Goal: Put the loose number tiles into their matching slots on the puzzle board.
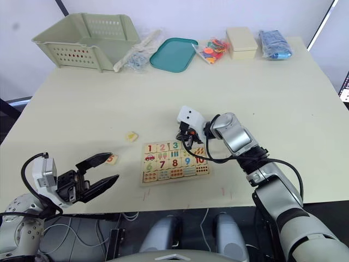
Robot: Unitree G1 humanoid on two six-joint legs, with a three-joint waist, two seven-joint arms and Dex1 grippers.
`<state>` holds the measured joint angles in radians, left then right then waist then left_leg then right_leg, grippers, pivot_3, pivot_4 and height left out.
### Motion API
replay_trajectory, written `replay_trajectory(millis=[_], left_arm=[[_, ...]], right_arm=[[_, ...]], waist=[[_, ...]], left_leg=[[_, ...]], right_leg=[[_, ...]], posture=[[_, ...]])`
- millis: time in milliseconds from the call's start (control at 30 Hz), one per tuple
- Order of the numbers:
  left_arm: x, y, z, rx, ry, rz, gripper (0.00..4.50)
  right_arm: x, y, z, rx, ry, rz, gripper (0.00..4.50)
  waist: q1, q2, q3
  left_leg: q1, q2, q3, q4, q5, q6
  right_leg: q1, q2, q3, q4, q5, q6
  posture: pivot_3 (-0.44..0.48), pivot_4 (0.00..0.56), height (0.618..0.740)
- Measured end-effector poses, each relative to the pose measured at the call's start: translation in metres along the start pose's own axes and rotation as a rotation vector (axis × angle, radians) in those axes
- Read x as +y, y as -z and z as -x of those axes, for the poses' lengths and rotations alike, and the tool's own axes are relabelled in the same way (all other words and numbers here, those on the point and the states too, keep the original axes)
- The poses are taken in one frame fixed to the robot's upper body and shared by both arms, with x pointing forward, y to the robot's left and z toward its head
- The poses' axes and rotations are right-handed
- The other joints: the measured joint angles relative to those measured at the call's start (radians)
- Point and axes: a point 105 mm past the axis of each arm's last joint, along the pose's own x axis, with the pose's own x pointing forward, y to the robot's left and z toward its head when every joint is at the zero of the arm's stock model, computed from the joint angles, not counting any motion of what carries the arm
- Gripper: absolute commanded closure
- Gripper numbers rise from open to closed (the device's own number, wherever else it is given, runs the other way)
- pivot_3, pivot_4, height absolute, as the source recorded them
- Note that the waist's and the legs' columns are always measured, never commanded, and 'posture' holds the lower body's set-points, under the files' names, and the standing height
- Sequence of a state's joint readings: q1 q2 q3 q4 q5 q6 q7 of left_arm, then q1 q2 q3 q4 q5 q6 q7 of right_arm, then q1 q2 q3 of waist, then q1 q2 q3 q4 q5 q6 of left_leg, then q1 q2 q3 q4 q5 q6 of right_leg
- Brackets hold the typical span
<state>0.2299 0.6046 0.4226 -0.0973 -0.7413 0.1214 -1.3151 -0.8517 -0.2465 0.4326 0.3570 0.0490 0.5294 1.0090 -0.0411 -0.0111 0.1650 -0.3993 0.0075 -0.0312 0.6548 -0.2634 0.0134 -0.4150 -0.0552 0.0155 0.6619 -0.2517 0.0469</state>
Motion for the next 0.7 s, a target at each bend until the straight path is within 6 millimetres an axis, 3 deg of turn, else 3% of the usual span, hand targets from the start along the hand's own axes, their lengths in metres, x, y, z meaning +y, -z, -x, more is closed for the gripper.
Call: replay_trajectory(millis=[700], left_arm=[[-0.0008, -0.0046, -0.0038, -0.004, -0.006, -0.021, 0.00]], right_arm=[[0.0041, -0.0003, -0.0018, 0.009, -0.031, 0.017, 4.44]], waist=[[0.000, 0.000, 0.000]], left_leg=[[0.000, 0.000, 0.000, 0.000, 0.000, 0.000]], right_leg=[[0.000, 0.000, 0.000, 0.000, 0.000, 0.000]], posture=[[0.000, 0.150, 0.740]])
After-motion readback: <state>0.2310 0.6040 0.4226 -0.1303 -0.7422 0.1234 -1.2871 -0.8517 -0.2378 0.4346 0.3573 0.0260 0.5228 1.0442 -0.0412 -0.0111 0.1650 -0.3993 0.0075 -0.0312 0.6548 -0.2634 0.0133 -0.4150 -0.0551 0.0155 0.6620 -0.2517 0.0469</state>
